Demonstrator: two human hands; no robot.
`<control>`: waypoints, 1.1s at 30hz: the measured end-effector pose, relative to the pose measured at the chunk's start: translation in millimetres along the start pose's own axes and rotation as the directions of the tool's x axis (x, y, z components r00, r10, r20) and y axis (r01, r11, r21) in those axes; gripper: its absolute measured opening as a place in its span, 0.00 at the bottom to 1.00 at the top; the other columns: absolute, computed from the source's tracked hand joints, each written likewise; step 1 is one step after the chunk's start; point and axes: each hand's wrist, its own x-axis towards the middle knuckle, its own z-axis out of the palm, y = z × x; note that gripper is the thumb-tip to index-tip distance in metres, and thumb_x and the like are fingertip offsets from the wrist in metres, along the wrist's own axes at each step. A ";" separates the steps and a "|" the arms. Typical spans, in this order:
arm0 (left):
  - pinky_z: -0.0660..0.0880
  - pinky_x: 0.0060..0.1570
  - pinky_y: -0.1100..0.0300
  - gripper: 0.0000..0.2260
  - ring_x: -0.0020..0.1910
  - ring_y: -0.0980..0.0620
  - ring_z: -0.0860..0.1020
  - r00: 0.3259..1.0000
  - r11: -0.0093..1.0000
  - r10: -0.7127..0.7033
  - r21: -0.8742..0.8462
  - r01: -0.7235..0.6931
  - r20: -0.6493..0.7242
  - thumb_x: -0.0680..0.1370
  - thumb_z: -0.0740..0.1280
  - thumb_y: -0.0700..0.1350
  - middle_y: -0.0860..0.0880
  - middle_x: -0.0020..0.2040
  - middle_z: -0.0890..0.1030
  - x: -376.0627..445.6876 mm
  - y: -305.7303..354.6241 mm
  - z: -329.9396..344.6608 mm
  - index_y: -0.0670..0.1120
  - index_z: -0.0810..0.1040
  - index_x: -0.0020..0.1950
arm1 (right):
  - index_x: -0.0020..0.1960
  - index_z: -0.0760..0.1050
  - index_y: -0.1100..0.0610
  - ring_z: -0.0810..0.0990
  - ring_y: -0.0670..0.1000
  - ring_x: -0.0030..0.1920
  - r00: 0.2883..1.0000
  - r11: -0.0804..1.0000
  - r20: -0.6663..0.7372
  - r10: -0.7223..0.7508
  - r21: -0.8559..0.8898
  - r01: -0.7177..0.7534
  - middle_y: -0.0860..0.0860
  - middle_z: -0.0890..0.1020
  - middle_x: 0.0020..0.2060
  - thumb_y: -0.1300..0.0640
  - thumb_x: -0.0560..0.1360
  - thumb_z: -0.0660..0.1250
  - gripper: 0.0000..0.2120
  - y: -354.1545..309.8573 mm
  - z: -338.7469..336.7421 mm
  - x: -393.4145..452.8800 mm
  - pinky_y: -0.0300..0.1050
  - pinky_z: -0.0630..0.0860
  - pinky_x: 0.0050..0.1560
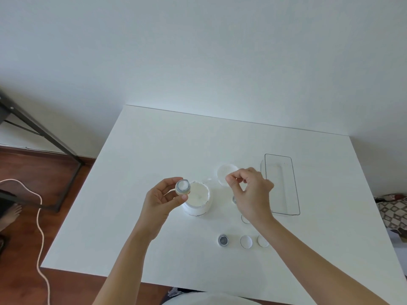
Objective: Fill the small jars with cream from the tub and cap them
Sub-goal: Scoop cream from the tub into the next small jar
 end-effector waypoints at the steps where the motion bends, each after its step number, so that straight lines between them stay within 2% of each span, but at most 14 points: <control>1: 0.78 0.52 0.64 0.16 0.51 0.51 0.84 1.000 1.000 -0.001 0.000 0.001 -0.007 0.70 0.75 0.38 0.48 0.55 0.86 -1.2 -0.5 -1.3 0.49 0.83 0.56 | 0.37 0.75 0.46 0.76 0.47 0.45 1.000 1.000 0.024 0.011 -0.017 -0.011 0.45 0.77 0.38 0.55 0.76 0.68 0.09 0.4 3.5 -1.0 0.44 0.55 0.49; 4: 0.78 0.50 0.65 0.16 0.50 0.53 0.84 1.000 1.000 0.006 0.015 -0.006 -0.029 0.70 0.75 0.37 0.49 0.54 0.86 -4.0 -0.9 -4.2 0.48 0.83 0.55 | 0.37 0.75 0.48 0.76 0.46 0.44 1.000 1.000 0.012 -0.005 0.015 0.005 0.44 0.77 0.37 0.54 0.75 0.69 0.09 -5.9 8.6 -4.3 0.42 0.53 0.47; 9: 0.78 0.46 0.67 0.16 0.48 0.55 0.84 0.997 0.998 0.040 0.057 -0.036 -0.062 0.72 0.74 0.28 0.52 0.50 0.86 -4.5 -2.4 -2.7 0.46 0.82 0.54 | 0.38 0.75 0.50 0.76 0.45 0.44 0.999 0.999 -0.006 -0.040 0.014 0.041 0.46 0.78 0.38 0.53 0.77 0.66 0.09 -20.6 7.4 -5.2 0.41 0.54 0.48; 13: 0.79 0.47 0.65 0.16 0.48 0.54 0.85 0.997 0.997 0.053 0.067 -0.050 -0.056 0.72 0.74 0.27 0.52 0.49 0.87 -4.2 -2.3 2.6 0.45 0.81 0.53 | 0.38 0.74 0.50 0.76 0.47 0.45 0.999 1.000 0.029 0.025 0.005 -0.025 0.47 0.79 0.39 0.51 0.77 0.65 0.10 -27.1 8.2 -4.5 0.45 0.58 0.52; 15: 0.79 0.47 0.64 0.16 0.48 0.53 0.85 0.998 0.997 0.049 0.067 -0.046 -0.046 0.72 0.74 0.27 0.51 0.49 0.87 -4.3 -2.1 4.5 0.44 0.81 0.54 | 0.38 0.74 0.51 0.76 0.48 0.46 0.998 0.999 0.042 0.048 -0.018 -0.047 0.48 0.79 0.40 0.51 0.78 0.64 0.10 -28.0 8.0 -3.3 0.45 0.58 0.51; 22: 0.79 0.51 0.64 0.17 0.53 0.50 0.85 1.000 0.997 0.018 0.077 -0.018 0.008 0.73 0.74 0.29 0.48 0.52 0.87 -7.4 1.5 5.2 0.46 0.83 0.58 | 0.40 0.76 0.52 0.77 0.47 0.48 0.994 0.998 0.100 0.046 -0.038 -0.043 0.47 0.81 0.42 0.50 0.78 0.63 0.10 -31.8 3.7 0.6 0.46 0.58 0.52; 26: 0.78 0.53 0.65 0.18 0.56 0.50 0.85 0.998 0.996 -0.011 0.083 0.005 0.068 0.74 0.73 0.31 0.46 0.55 0.87 -9.5 5.4 2.5 0.48 0.83 0.60 | 0.40 0.75 0.50 0.76 0.48 0.47 0.991 0.996 0.136 -0.001 -0.083 0.013 0.46 0.81 0.42 0.50 0.78 0.64 0.09 -35.2 -1.1 3.8 0.47 0.59 0.53; 30: 0.77 0.55 0.66 0.18 0.57 0.52 0.84 0.993 0.994 -0.045 0.105 0.033 0.112 0.75 0.73 0.33 0.48 0.56 0.87 -11.0 8.5 0.3 0.50 0.83 0.61 | 0.41 0.76 0.50 0.72 0.47 0.46 0.985 0.985 0.156 -0.075 -0.143 0.097 0.44 0.76 0.39 0.51 0.78 0.64 0.09 -39.3 -6.1 6.7 0.45 0.54 0.46; 33: 0.77 0.53 0.67 0.18 0.57 0.53 0.84 0.992 0.994 -0.061 0.100 0.050 0.111 0.75 0.73 0.33 0.48 0.56 0.87 -11.3 9.3 -0.2 0.51 0.83 0.61 | 0.42 0.78 0.49 0.71 0.47 0.47 0.969 0.963 0.198 -0.150 -0.190 0.189 0.44 0.75 0.40 0.51 0.78 0.64 0.07 -42.6 -10.3 8.0 0.45 0.52 0.45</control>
